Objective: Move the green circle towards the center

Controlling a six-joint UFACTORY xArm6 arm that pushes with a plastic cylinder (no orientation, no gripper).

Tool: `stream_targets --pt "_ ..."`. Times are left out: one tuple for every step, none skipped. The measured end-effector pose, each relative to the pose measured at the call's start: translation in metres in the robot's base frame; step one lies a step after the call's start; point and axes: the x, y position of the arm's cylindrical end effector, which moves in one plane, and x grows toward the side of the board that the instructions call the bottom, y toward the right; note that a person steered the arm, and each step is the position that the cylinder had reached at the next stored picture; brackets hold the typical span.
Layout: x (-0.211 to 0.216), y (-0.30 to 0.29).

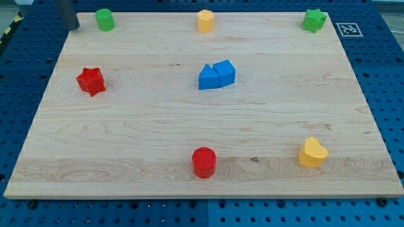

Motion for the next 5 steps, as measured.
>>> stream_targets --pt "-0.024 -0.001" --pt "-0.029 0.029" --pt "-0.029 0.049" --pt "-0.029 0.055" --pt "-0.024 0.056"
